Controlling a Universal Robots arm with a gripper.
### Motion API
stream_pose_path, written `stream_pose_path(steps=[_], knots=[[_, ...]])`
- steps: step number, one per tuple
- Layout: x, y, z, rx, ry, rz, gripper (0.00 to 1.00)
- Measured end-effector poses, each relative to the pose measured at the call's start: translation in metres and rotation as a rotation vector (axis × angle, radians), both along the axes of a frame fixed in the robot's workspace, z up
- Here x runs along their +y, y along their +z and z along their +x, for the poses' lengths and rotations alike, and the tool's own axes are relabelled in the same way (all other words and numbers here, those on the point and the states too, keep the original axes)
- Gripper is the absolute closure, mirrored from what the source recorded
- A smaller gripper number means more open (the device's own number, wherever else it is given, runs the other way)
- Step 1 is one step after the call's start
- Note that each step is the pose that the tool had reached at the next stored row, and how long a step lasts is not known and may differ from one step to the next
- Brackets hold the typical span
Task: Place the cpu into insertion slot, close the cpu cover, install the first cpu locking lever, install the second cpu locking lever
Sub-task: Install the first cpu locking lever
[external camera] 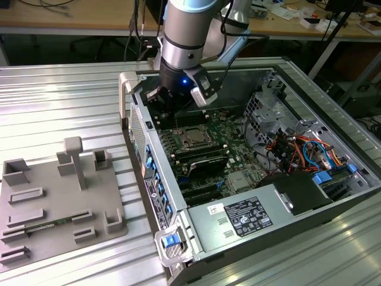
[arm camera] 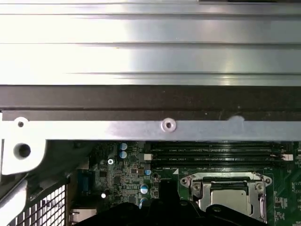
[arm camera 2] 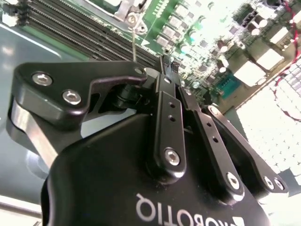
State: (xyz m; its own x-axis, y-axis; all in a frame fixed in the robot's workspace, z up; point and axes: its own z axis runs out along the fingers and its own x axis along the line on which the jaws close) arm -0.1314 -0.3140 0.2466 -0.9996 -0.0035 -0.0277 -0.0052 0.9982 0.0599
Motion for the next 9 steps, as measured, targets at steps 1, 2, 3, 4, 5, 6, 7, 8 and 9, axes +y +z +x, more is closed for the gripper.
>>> stream_pose_path(steps=[1,2,3,4,5,6,7,8,9], knots=[[0.0002,-0.0002,0.0034,0.0001,0.001,-0.0001,0.89],[0.0005,-0.0005,0.0066,0.0003,0.001,-0.0002,0.89],[0.0007,-0.0009,0.0103,0.0003,0.002,0.0000,0.89],[0.0009,-0.0011,0.0129,0.0002,0.003,0.0000,0.89],[0.0011,-0.0013,0.0162,0.0001,0.004,0.0001,0.89],[0.0011,-0.0014,0.0195,0.0002,0.004,0.0000,0.89],[0.0011,-0.0015,0.0224,0.0003,0.005,-0.0001,0.89],[0.0011,-0.0016,0.0267,0.0001,0.005,0.0000,0.89],[0.0012,-0.0017,0.0289,0.0002,0.005,0.0001,0.89]])
